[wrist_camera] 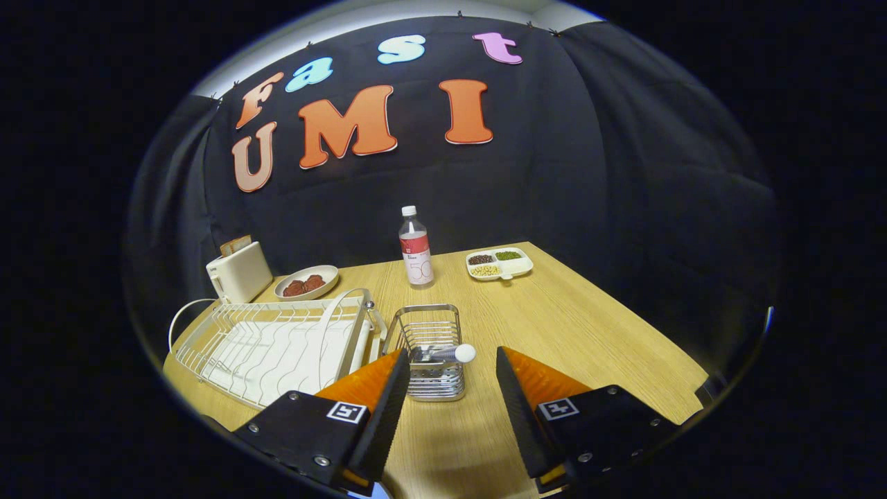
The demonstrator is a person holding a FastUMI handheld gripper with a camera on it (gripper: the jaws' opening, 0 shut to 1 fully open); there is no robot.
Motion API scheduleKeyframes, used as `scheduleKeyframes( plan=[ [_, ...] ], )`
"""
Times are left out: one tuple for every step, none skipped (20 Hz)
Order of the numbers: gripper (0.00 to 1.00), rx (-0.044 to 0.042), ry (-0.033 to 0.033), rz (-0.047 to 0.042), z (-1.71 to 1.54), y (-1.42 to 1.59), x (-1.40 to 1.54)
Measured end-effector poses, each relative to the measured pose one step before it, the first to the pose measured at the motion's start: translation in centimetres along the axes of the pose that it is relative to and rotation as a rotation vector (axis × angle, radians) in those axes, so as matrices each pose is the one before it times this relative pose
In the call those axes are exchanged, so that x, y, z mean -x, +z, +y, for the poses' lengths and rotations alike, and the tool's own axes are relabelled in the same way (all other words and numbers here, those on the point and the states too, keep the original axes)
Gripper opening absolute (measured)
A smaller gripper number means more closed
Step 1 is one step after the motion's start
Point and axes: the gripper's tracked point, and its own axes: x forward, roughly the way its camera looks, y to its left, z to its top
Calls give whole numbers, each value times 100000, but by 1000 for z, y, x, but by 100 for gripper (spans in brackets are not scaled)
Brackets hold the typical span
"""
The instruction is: Take the plate from the dish rack, then take the spoon from the basket and place it into the plate.
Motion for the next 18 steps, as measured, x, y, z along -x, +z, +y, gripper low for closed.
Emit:
scheduleKeyframes(
  plan=[
    [74,-13,863,884,243,-204,-256],
    [72,-270,598,6,352,-62,-339],
    [63,-146,-3,-146,205,109,-180],
    [57,162,638,-579,319,21,-435],
    [46,35,135,-543,271,76,-286],
    [42,234,-17,-373,87,-20,-190],
    [31,301,-296,155,164,-75,-139],
    [26,48,804,-31,258,-21,33],
    [18,-801,2243,-363,585,139,65],
    [16,-735,1621,-184,531,47,-59],
    [13,270,-816,-1227,-215,244,-98],
    [12,-792,159,-982,-55,358,-25],
    [10,-1405,171,-359,78,267,187],
    [10,-1011,595,-286,-6,317,270],
    [10,-795,532,-583,-3,402,301],
    [10,-843,758,-1093,30,610,382],
    [10,-497,330,-440,-36,355,456],
    [10,12,197,-832,-126,406,459]
  ],
)
